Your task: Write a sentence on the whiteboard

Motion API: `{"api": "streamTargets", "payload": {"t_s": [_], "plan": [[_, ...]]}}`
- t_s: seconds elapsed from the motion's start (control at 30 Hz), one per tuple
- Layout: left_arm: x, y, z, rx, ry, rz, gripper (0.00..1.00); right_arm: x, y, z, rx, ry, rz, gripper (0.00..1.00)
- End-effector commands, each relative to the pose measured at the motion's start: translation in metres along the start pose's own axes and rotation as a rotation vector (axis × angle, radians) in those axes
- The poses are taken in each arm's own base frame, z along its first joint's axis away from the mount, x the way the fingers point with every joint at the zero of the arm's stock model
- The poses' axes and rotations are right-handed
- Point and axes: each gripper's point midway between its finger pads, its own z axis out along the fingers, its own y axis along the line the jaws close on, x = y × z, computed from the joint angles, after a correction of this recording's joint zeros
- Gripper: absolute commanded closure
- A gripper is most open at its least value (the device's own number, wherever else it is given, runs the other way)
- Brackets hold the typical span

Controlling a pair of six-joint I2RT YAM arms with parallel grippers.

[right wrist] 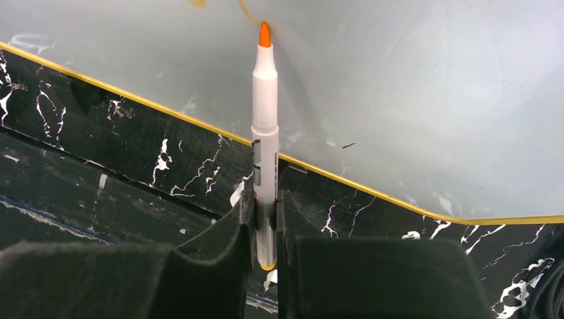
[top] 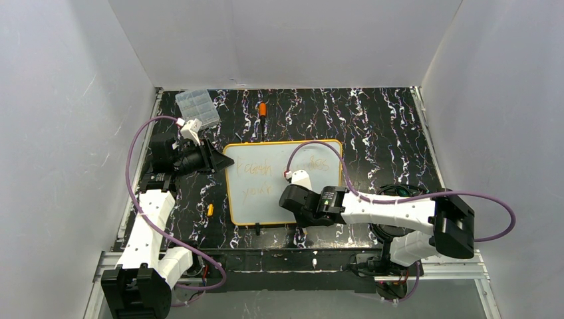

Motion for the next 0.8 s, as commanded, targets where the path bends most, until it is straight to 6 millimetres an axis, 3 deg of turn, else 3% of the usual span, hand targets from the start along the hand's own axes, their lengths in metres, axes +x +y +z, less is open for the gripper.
{"api": "streamTargets", "payload": {"t_s": [0.0, 0.37, 0.57, 0.77], "plan": [[0.000, -0.008, -0.005, 0.019, -0.004, 0.019, 0.68, -0.015, -0.004, -0.006, 0.031, -0.048, -0.001, 0.99], [-0.001, -0.009, -0.005, 0.019, -0.006, 0.022, 0.68, -0.040, -0.010, -0.004, 0.043, -0.068, -0.013, 0.99], [-0.001, -0.008, -0.005, 0.018, -0.006, 0.022, 0.68, -0.039, -0.010, -0.002, 0.038, -0.054, -0.022, 0.99], [-0.001, -0.008, -0.005, 0.019, -0.005, 0.020, 0.68, -0.048, -0.004, -0.023, -0.032, -0.123, -0.005, 0.99]]}}
